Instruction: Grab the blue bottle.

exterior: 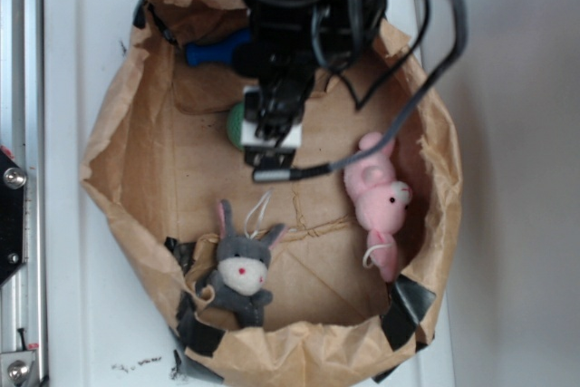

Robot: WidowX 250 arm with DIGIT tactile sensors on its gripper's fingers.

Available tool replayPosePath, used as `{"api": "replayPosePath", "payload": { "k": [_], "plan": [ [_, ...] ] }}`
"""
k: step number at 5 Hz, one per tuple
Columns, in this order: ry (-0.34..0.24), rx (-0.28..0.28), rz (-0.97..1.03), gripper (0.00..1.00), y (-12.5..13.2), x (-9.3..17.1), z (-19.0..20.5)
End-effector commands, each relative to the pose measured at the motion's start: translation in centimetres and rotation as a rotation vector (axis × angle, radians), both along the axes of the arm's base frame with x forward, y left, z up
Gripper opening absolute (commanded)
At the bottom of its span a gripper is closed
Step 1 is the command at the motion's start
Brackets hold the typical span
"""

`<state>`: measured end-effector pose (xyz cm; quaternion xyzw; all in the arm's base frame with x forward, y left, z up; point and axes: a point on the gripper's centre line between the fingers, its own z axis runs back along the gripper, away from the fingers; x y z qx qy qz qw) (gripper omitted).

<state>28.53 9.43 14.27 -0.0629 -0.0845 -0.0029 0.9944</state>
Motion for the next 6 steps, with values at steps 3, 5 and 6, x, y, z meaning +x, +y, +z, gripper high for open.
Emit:
{"api": "replayPosePath", "payload": {
  "k": [3,5,6],
  "plan": [
    [-0.108,0.040,-0.001,1.00,1.7,0.8,1.0],
    [-0.092,0.045,-0.001,1.00,1.1,1.5,-1.4],
    [-0.114,0.093,-0.073,1.00,-2.6,1.5,-3.6]
  ]
}}
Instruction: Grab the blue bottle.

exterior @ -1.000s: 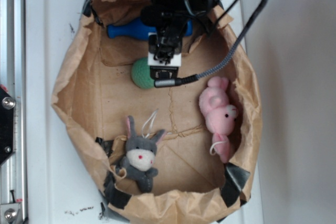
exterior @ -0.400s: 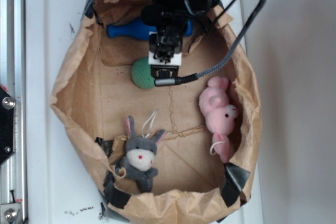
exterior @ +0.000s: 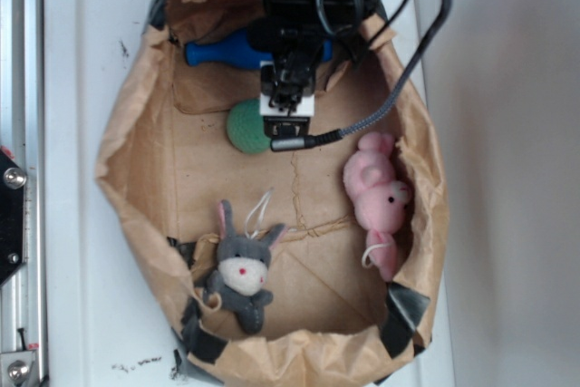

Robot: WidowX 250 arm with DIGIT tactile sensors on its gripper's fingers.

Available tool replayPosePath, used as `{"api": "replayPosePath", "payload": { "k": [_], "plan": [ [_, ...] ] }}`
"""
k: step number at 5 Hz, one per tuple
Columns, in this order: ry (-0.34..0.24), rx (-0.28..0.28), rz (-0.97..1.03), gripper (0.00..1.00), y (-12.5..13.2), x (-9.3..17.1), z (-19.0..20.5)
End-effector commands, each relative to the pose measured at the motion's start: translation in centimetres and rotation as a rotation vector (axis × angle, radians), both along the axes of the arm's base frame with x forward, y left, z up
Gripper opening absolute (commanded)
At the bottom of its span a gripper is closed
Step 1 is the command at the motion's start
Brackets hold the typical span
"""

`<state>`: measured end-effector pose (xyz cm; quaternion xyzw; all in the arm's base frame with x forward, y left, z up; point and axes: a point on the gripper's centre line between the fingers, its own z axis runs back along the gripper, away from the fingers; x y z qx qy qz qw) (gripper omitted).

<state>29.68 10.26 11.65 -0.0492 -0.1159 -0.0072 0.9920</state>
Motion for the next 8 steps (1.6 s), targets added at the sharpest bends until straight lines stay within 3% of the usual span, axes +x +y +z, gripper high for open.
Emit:
{"api": "replayPosePath", "payload": {
  "k": [1,3,5,6,8],
  "plan": [
    [-0.069,0.081,-0.087,1.00,-5.1,0.0,-0.4],
    [-0.059,0.149,-0.020,1.00,-7.2,0.5,0.6],
    [0.000,0.202,0.015,1.00,-5.6,1.3,-3.0],
    [0.001,0.171,0.036,1.00,-3.3,1.2,-3.2],
    [-0.006,0.011,0.085,1.00,1.6,0.9,-1.0]
  ]
}}
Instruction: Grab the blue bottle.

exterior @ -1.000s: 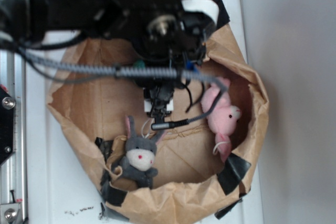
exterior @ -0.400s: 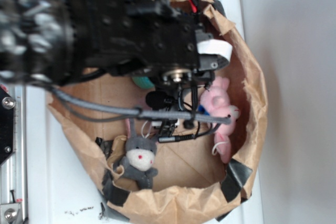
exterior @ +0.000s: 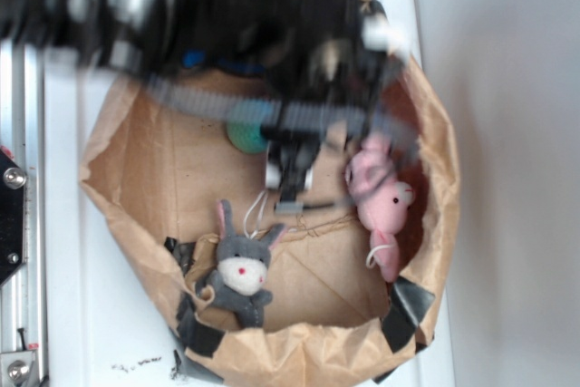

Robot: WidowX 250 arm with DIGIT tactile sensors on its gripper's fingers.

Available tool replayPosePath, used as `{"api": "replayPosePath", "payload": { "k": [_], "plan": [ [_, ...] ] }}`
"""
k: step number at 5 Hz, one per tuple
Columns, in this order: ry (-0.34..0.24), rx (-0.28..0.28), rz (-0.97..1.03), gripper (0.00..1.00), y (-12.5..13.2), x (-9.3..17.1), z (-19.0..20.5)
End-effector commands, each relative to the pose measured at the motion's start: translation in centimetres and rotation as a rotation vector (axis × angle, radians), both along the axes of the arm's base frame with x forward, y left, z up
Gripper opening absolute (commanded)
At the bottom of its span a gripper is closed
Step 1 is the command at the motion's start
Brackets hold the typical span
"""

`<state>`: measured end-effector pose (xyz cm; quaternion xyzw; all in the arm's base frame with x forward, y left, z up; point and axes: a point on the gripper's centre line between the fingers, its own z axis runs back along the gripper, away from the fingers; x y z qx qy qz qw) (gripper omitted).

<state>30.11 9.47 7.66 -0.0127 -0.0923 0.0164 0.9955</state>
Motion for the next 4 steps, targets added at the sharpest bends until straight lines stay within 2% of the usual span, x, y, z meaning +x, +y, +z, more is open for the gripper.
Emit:
{"api": "replayPosePath", "payload": {
  "k": [1,3,4],
  "plan": [
    [-0.060,-0.053,0.039,1.00,3.2,0.1,2.8],
    [-0.022,0.052,0.039,1.00,2.9,0.5,-0.6],
    [-0.021,0.054,0.075,1.00,3.6,1.4,-1.1]
  ]
}}
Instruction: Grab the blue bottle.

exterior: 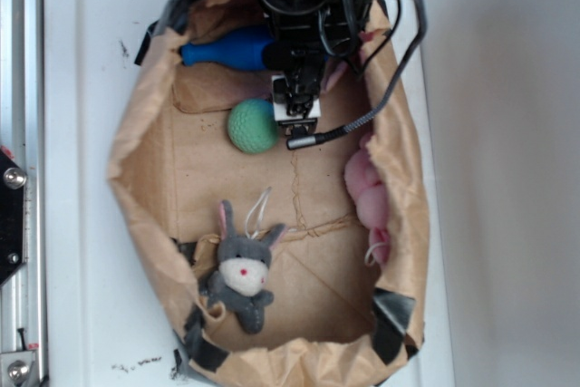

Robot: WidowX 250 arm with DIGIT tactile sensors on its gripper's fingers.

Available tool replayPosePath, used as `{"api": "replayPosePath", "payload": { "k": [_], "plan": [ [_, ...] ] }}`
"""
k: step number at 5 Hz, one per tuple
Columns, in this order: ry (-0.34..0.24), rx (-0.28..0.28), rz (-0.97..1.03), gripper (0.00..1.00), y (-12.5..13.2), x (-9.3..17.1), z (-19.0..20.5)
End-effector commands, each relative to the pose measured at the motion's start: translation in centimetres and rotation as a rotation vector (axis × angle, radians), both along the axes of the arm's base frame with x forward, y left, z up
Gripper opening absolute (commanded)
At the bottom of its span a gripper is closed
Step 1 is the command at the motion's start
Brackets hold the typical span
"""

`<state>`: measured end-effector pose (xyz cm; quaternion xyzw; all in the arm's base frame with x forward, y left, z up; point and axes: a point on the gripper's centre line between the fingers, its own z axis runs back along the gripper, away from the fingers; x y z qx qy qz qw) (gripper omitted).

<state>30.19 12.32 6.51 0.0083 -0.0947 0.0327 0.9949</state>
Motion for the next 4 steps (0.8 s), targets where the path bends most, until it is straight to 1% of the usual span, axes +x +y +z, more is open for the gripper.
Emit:
{"api": "replayPosePath", "payload": {
  "k": [1,2,3,4],
  "plan": [
    [-0.041,0.010,0.090,1.00,2.3,2.7,-0.1],
    [-0.055,0.035,0.100,1.00,3.2,3.3,-1.1],
    [-0.036,0.068,0.065,1.00,2.6,3.1,-1.7],
    [-0.035,0.084,0.052,1.00,2.1,2.9,-1.7]
  ]
}}
